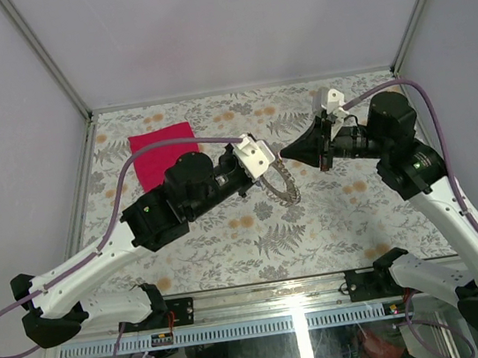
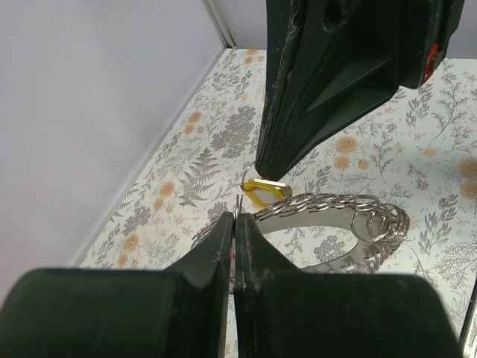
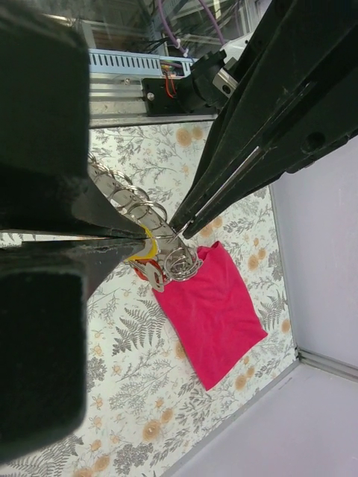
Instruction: Put the keys on the keyring
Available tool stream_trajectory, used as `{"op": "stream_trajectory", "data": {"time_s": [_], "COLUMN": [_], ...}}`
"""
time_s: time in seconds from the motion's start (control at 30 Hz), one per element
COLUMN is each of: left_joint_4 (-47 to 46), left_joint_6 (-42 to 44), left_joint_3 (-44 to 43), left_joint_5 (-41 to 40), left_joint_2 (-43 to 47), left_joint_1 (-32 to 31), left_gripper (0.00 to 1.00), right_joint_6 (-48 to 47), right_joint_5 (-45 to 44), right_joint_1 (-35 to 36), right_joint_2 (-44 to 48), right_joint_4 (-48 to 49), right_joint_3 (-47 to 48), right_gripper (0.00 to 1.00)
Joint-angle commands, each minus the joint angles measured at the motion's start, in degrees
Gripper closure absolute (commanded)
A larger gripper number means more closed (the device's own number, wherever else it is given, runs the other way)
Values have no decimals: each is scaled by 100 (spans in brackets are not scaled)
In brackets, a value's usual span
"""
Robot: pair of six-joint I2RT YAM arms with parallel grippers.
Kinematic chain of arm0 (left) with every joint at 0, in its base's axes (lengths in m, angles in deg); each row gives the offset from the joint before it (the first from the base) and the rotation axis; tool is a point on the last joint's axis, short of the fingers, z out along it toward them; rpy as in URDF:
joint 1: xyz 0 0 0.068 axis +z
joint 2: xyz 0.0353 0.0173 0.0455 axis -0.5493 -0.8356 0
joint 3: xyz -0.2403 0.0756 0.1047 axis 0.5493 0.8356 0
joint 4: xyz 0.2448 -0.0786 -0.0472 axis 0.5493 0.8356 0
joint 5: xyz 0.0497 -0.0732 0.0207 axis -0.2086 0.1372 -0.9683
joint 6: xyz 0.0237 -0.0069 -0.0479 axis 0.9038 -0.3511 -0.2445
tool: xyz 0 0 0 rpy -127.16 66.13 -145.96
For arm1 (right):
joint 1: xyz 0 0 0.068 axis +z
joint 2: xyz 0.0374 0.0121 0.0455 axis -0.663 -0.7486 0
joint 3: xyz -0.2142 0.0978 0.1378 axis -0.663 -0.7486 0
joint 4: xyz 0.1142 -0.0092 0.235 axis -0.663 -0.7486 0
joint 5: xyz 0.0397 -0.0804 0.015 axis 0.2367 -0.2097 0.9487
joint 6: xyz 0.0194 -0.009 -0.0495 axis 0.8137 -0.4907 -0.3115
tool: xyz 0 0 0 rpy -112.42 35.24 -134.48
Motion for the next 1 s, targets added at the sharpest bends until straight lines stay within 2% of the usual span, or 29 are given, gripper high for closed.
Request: {"op": "stream_trajectory", "data": {"time_s": [0.0,0.47,0.97], "left_joint_4": [-502,-502,-467], "left_joint_6": [-9,-4,82], "left_joint_3": [-211,-231,-230], "left_joint_5": [-153,-174,-147], "left_joint_2": [94,83,108], "left_joint_1": [-22,-68,-161], "left_gripper": [100,100,100], "right_joint_6": [-263,-349,-157], "right_joint_5": [104,580,283], "right_joint_1": [48,52,49], "right_joint_2": [87,-166,-205], "right_joint_4": [-91,-334,-108], "right_joint_3": [364,510,419], "right_gripper": [100,100,100]}}
